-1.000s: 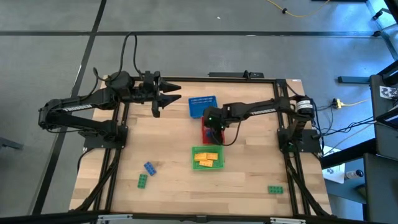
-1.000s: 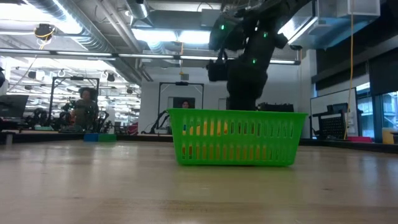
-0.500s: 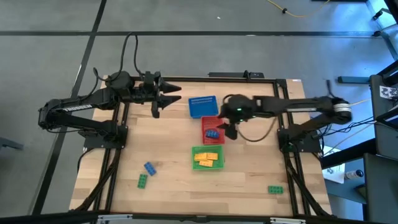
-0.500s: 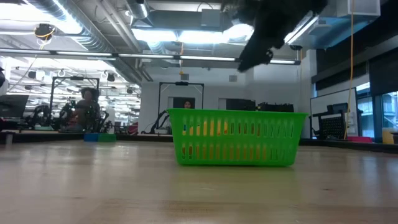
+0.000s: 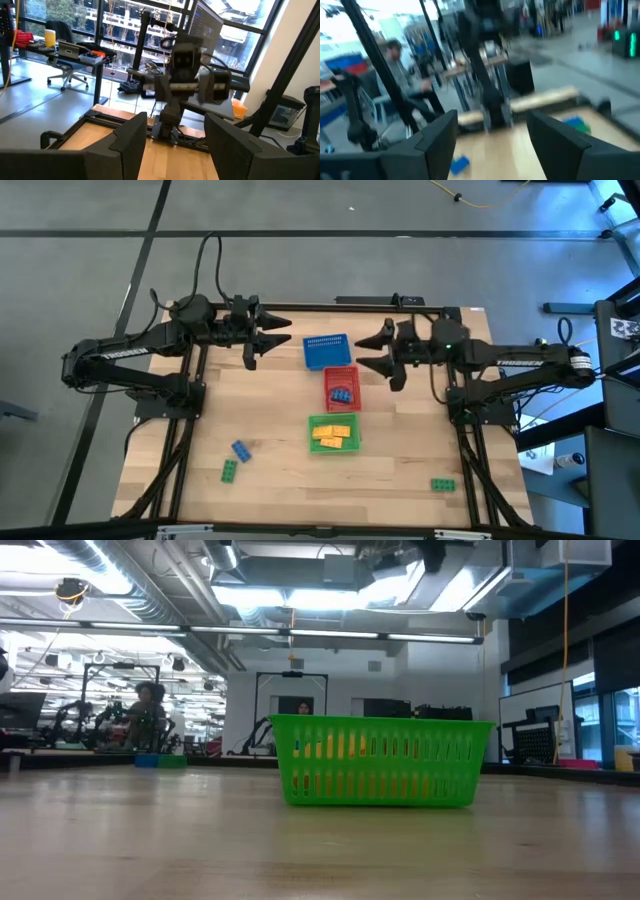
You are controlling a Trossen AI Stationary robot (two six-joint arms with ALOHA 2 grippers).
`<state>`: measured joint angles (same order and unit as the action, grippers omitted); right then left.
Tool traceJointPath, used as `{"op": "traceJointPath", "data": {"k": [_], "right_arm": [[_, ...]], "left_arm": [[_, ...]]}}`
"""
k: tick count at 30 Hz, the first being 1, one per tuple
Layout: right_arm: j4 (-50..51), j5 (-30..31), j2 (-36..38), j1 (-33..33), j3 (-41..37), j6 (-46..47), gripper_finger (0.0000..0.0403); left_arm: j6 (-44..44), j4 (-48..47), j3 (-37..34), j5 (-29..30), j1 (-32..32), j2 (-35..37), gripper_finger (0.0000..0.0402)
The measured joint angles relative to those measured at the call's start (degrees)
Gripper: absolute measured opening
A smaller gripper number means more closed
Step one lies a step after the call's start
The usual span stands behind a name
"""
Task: Sort & place blocks by color
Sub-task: Put the top blue game piece into the red basket
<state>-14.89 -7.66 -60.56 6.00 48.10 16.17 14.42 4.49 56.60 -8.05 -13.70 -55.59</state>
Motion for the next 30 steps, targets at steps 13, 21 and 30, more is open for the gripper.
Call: {"op": "traceJointPath", "data": {"k": [13, 21, 30], "right_arm": [[-2.39, -0.09, 0.0, 0.0, 1.25, -1.67, 0.024], [-2.39, -0.09, 0.0, -0.02, 1.25, -1.69, 0.024], [-2.41, -0.01, 0.0, 0.0, 1.26, -1.83, 0.024]], "left_arm": [[0.02, 0.02, 0.0, 0.07, 0.01, 0.0, 0.019], [0.02, 0.01, 0.0, 0.07, 0.0, 0.0, 0.019], [0.83, -0.02, 0.0, 5.79, 0.03, 0.0, 0.019]]}}
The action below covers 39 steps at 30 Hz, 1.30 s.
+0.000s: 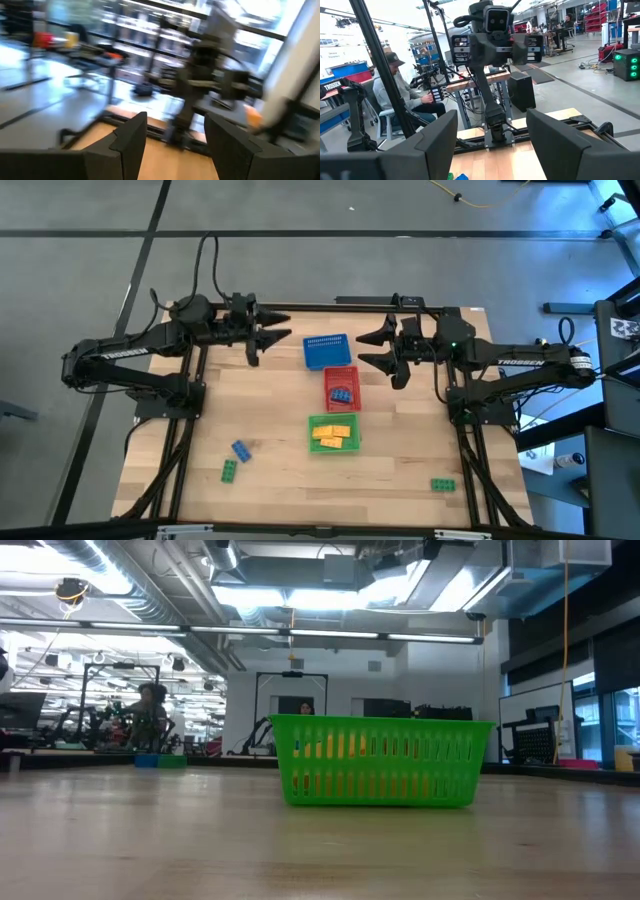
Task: Sort & place blocks by color
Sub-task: Put the top blue game piece into the red basket
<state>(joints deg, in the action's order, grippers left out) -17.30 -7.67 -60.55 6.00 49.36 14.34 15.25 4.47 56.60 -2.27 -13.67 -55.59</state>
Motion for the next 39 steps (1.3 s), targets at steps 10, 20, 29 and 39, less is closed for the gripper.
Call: {"op": "traceJointPath", "data": {"k": [10, 20, 29, 39], "right_arm": [[0.0, 0.53, -0.02, -0.02, 0.01, -0.04, 0.024], [0.0, 1.77, -0.04, 0.26, 0.07, 0.15, 0.024], [0.0, 2.02, -0.04, 0.26, 0.07, 0.33, 0.024], [0.0, 2.04, -0.04, 0.26, 0.07, 0.49, 0.024]], "left_arm": [[9.71, -35.88, 2.78, 16.77, -18.34, -1.49, 0.019], [10.1, -48.47, -4.13, 17.51, -33.83, -8.13, 0.019], [14.53, -34.92, -18.72, 17.7, -36.13, -8.2, 0.0194], [12.7, -24.6, -26.05, 17.95, -39.36, -8.2, 0.025]]}}
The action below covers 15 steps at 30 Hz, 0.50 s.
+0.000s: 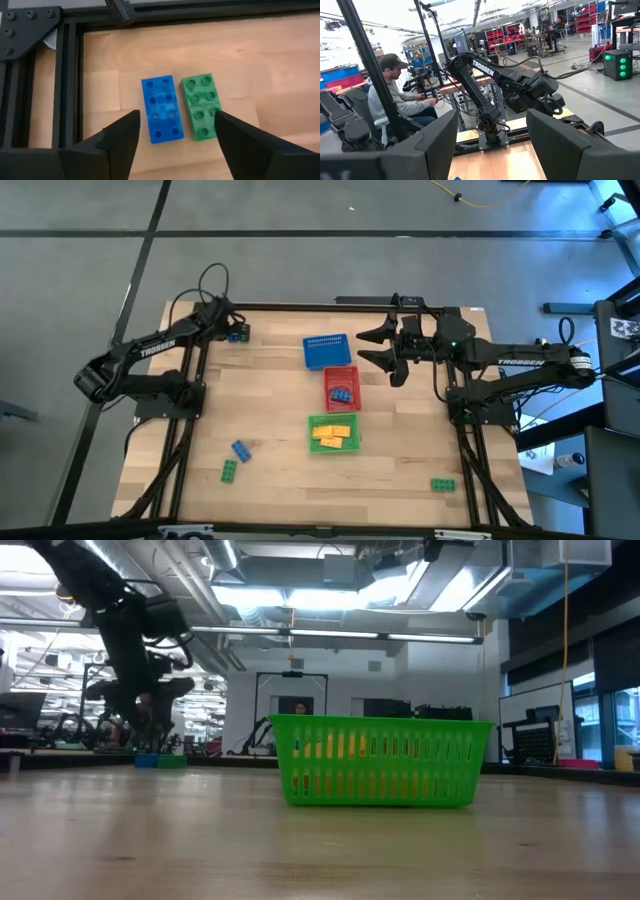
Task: Sort & place blocks by color
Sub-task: Put the top blue game piece into the red basket
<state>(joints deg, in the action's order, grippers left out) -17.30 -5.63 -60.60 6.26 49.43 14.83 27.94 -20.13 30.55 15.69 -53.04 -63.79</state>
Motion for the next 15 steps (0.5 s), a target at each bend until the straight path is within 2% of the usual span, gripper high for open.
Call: {"op": "traceJointPath", "data": {"k": [4, 10, 15], "right_arm": [[0.0, 0.0, 0.0, 0.0, 0.0, -0.13, 0.024], [0.0, 0.02, 0.0, 0.0, 0.0, -0.11, 0.024], [0.0, 0.02, 0.0, 0.0, 0.0, 1.09, 0.024]], "left_arm": [[0.5, 1.95, -1.27, 0.53, 0.02, -0.78, 0.0268], [4.78, 3.84, -1.51, 1.04, 0.55, -7.05, 0.0272], [8.91, 4.93, -1.51, 7.2, 3.21, -10.23, 0.027]]}}
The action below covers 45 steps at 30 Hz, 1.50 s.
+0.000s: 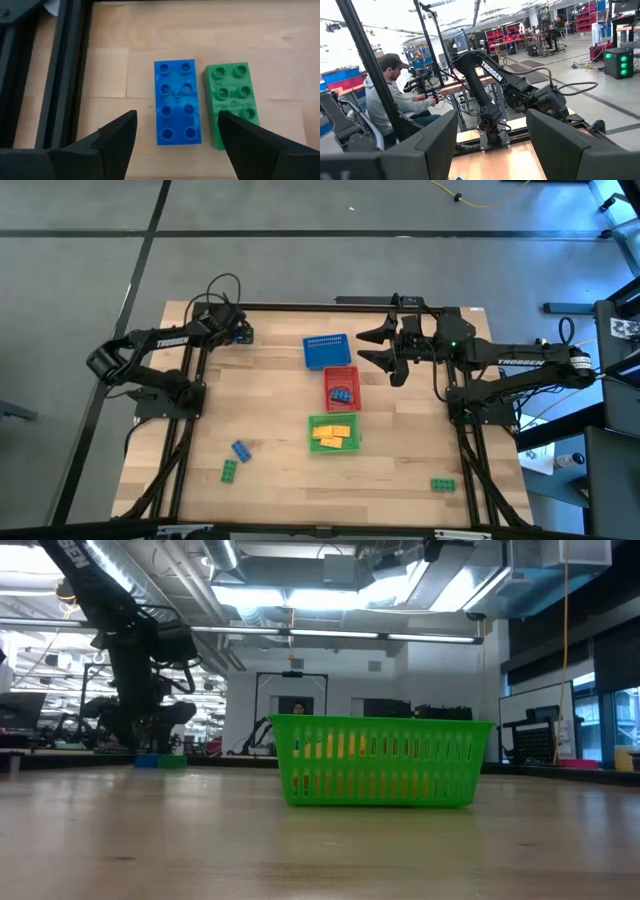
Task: Sort & place blocks by color
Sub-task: Put the top blue game piece into the red basket
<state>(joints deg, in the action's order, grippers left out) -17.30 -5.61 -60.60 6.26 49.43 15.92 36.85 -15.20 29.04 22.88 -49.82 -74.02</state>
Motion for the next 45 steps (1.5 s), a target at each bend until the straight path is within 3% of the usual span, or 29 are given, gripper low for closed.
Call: {"op": "traceJointPath", "data": {"k": [4, 31, 45], "right_arm": [[0.02, 0.0, 0.0, 0.0, 0.0, 0.31, 0.024], [0.39, 0.01, 0.0, 0.0, 0.0, 1.79, 0.024], [0.39, 0.02, 0.0, 0.0, 0.0, 2.41, 0.024]], "left_arm": [[1.56, 0.59, 0.0, 3.33, 0.96, 0.0, 0.027], [2.06, 1.28, 0.0, 2.62, 1.55, -5.96, 0.0266], [3.24, 1.7, 0.02, 1.23, 1.53, -5.94, 0.0127]]}}
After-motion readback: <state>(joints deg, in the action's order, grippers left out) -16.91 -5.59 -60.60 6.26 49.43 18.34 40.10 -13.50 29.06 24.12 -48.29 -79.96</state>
